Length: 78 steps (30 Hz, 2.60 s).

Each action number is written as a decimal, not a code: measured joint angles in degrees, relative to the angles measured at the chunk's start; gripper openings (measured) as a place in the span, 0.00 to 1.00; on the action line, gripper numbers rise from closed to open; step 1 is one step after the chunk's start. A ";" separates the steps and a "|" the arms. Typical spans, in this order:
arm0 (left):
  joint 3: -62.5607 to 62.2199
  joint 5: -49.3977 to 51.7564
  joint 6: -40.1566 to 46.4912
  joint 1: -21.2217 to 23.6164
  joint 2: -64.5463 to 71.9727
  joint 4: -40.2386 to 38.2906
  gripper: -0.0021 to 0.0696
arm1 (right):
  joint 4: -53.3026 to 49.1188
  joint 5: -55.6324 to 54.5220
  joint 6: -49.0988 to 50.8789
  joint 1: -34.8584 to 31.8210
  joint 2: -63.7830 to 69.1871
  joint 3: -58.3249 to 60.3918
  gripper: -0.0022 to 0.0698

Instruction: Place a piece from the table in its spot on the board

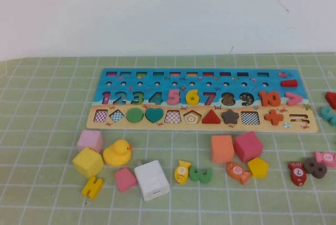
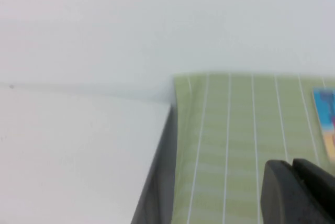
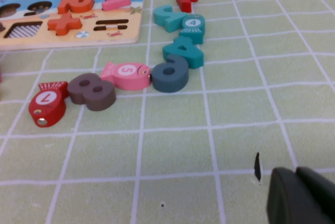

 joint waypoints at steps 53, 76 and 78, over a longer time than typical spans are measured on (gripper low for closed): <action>61.06 -51.23 17.04 22.52 -16.07 -34.23 0.03 | 0.00 0.00 0.00 0.00 0.00 0.00 0.03; 61.06 -51.01 23.06 22.52 -16.07 -34.54 0.03 | 0.00 0.00 0.00 0.00 0.00 0.00 0.03; 61.06 -51.02 22.93 22.52 -16.07 -35.05 0.03 | 0.00 0.00 0.00 0.00 0.00 0.00 0.03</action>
